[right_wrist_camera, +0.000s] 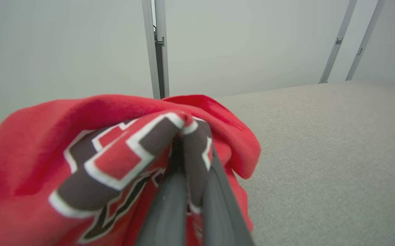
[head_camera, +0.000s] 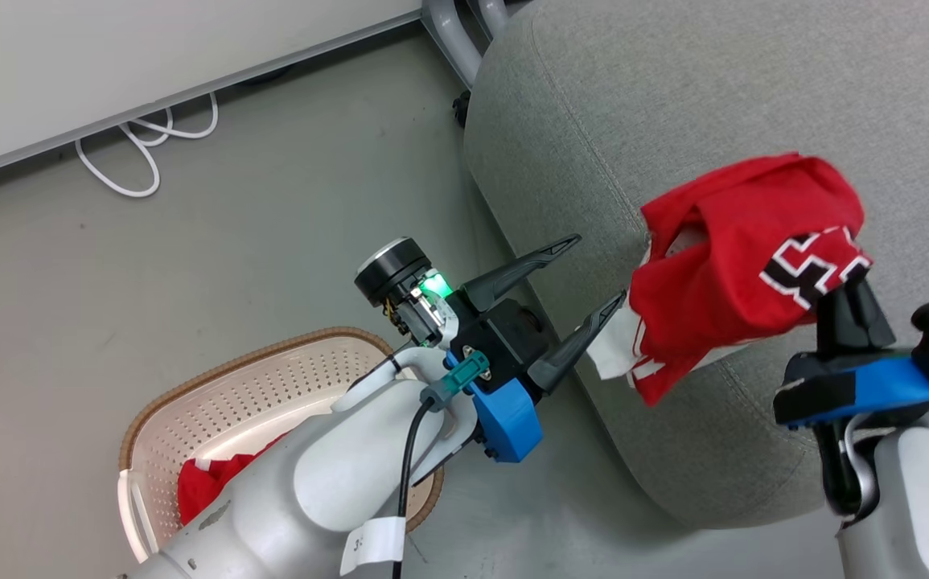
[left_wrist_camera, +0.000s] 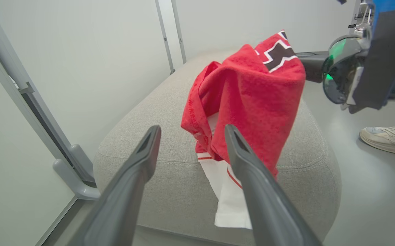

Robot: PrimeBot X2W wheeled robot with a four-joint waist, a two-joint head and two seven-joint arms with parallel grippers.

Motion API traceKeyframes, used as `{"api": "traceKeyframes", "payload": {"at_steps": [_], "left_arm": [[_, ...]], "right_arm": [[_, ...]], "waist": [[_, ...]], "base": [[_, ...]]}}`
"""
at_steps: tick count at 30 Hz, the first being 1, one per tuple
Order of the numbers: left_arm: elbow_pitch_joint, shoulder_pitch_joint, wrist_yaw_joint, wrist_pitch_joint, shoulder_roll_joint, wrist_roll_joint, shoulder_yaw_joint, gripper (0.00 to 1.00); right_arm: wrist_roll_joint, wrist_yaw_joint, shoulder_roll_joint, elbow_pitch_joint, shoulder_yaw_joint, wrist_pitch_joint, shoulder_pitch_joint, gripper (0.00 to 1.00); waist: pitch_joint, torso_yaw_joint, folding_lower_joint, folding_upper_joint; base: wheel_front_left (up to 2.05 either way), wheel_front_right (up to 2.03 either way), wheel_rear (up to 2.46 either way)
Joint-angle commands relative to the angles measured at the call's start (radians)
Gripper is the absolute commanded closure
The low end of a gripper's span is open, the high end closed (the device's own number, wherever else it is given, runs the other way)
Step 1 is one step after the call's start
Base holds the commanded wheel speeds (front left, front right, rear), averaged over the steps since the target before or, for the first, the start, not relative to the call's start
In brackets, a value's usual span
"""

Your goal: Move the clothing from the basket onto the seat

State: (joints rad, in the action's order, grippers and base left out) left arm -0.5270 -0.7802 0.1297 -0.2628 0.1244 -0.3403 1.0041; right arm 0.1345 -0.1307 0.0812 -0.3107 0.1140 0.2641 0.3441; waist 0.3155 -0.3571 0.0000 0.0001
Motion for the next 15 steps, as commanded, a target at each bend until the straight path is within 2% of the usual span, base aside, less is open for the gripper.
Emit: {"api": "traceKeyframes", "payload": {"at_steps": [1,5,15], "left_arm": [[0.003,-0.005,0.0,-0.003,0.01,0.005,-0.009,0.0],[0.013,-0.025,-0.005,-0.003,0.019,0.015,-0.015,0.0],[0.056,-0.128,-0.004,0.007,0.061,0.057,-0.006,0.0]], "right_arm": [[-0.007,0.0,-0.001,0.011,0.003,0.001,0.024,1.0],[-0.015,0.0,0.017,0.034,0.005,0.001,0.082,1.0],[-0.006,0.0,0.076,0.132,0.139,0.001,0.337,1.0]], "waist": [[0.009,0.002,0.0,-0.0001],[0.042,0.005,0.0,-0.0001],[0.214,0.018,0.0,-0.0001]], "base": [[0.0,0.0,0.0],[0.0,0.0,0.0],[0.0,0.0,0.0]]}}
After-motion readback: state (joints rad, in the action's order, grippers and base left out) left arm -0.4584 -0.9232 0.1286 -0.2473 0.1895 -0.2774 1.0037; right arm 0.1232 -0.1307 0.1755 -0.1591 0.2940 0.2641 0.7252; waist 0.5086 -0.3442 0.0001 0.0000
